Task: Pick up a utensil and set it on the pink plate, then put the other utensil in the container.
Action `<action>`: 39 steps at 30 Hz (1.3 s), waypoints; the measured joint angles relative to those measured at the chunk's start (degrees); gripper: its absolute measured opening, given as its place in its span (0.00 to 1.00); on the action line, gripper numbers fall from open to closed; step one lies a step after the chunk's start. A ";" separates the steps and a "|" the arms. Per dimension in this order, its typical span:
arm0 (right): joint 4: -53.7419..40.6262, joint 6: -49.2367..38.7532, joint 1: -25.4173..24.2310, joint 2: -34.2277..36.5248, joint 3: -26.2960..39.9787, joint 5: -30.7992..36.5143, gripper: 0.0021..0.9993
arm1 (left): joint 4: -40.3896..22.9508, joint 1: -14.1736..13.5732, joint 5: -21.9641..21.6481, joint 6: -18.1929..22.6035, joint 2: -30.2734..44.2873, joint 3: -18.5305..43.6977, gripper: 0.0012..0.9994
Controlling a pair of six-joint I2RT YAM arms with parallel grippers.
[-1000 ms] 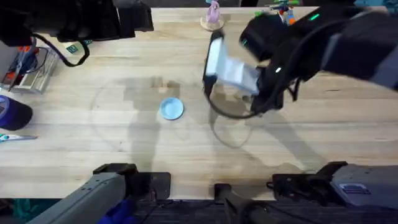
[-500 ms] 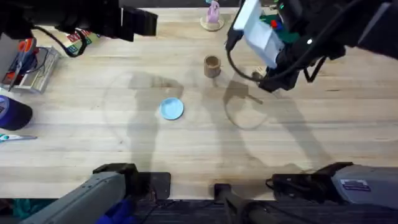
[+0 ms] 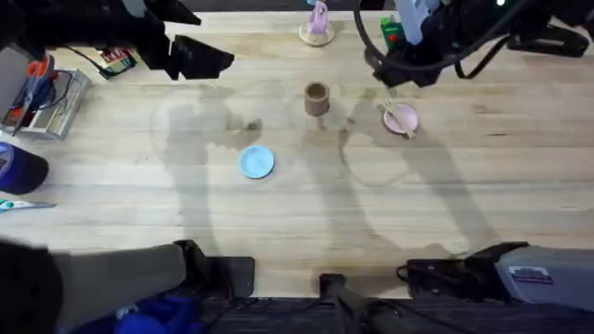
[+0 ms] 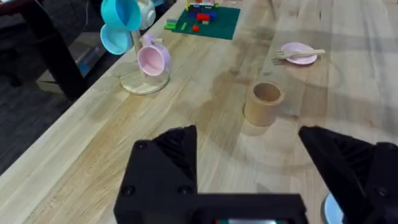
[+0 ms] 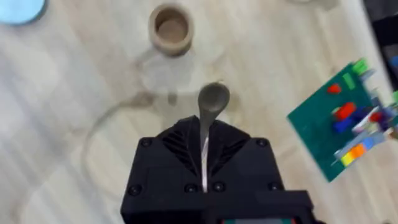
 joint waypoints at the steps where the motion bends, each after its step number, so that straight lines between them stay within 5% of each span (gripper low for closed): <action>1: 1.39 0.20 0.00 0.00 0.00 -0.17 0.03 | -0.01 0.57 1.84 1.53 1.20 0.00 0.99; 11: 10.67 0.50 -0.21 0.00 0.00 -3.20 0.03 | 0.17 3.23 18.12 17.58 14.74 0.00 0.99; 18: 15.05 0.41 -2.53 3.46 0.13 -9.70 0.03 | 0.23 3.27 23.86 25.50 19.82 0.00 0.99; 39: 21.49 -4.81 -21.32 11.60 0.15 -39.99 0.03 | 0.12 3.29 25.43 28.10 21.79 0.02 0.99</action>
